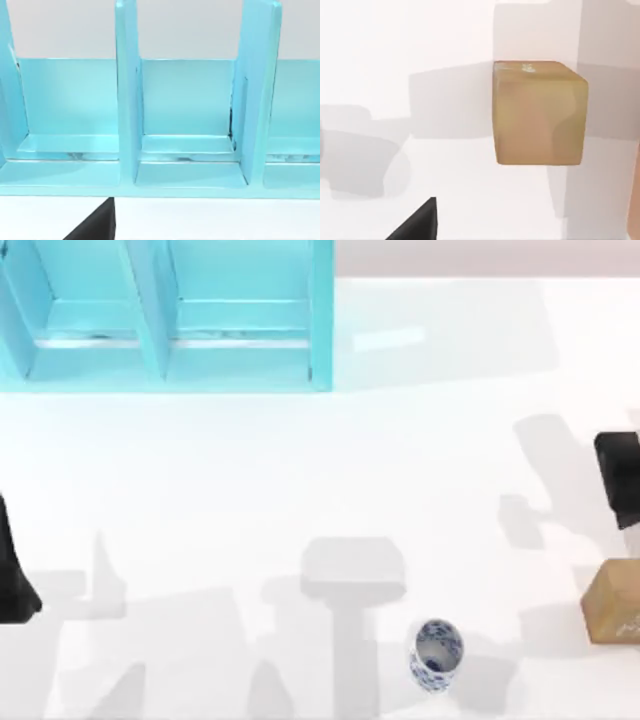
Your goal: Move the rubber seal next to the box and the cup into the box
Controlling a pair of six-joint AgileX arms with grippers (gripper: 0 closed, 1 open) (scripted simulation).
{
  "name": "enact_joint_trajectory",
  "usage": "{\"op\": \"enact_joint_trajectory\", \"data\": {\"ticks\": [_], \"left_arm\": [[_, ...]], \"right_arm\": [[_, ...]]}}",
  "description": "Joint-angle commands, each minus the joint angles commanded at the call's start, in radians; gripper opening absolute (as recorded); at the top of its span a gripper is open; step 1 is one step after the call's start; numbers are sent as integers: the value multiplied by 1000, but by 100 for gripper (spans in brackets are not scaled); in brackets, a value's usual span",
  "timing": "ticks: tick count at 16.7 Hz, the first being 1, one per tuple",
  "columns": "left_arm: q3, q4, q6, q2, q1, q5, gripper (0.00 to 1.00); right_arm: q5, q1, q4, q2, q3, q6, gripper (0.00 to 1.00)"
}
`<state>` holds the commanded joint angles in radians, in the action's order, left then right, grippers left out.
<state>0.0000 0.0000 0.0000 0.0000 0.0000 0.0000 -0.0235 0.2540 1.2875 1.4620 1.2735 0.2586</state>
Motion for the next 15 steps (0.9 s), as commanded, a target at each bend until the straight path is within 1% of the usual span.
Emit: {"op": "enact_joint_trajectory", "data": {"ticks": [2,8,11,15], "left_arm": [[0,0,0,0,0,0,100],[0,0,0,0,0,0,100],[0,0,0,0,0,0,100],[0,0,0,0,0,0,100]], "right_arm": [[-1,-1,37,-6,35,-1,100],[0,17,34,9,37,14,100],[5,117,9,62,40,116,100],[16,341,-60,151,33,348,100]]}}
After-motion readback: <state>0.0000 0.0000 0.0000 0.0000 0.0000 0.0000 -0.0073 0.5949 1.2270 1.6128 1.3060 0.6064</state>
